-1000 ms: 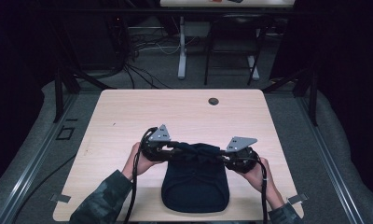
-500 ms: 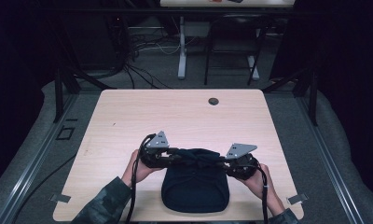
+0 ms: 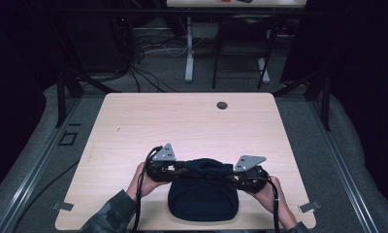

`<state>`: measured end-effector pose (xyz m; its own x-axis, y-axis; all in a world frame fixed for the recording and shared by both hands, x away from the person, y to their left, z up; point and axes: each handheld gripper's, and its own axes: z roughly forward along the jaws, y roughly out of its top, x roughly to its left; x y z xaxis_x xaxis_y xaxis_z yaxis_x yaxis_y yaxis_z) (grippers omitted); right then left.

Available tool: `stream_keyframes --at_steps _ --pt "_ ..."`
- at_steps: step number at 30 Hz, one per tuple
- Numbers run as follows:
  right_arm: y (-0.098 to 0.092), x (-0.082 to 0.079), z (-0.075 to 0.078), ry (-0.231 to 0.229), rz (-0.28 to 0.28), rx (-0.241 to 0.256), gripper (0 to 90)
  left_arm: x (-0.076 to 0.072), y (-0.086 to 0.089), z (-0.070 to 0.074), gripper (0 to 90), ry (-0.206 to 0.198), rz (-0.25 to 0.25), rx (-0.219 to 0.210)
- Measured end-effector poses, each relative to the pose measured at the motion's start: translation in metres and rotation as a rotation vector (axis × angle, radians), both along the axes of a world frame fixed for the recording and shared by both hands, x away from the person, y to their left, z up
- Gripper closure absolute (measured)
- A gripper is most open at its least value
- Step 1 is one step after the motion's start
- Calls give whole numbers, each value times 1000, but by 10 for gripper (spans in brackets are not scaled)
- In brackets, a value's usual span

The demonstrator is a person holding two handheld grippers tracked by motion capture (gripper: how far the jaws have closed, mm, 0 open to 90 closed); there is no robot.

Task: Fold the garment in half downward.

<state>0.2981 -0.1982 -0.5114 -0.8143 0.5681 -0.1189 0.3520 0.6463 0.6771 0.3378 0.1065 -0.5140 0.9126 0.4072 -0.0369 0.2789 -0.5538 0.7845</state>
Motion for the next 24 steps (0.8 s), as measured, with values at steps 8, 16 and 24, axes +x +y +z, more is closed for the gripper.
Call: stream_keyframes --at_steps 8,16,24 --pt "1 -7 -9 30 8 -13 746 -8 2 -11 670 21 -10 -2" --pt "3 -12 -17 54 16 -25 742 -15 4 -20 668 35 -12 0" --pt "3 -18 -23 72 13 -24 736 -20 4 -29 650 56 -23 10"
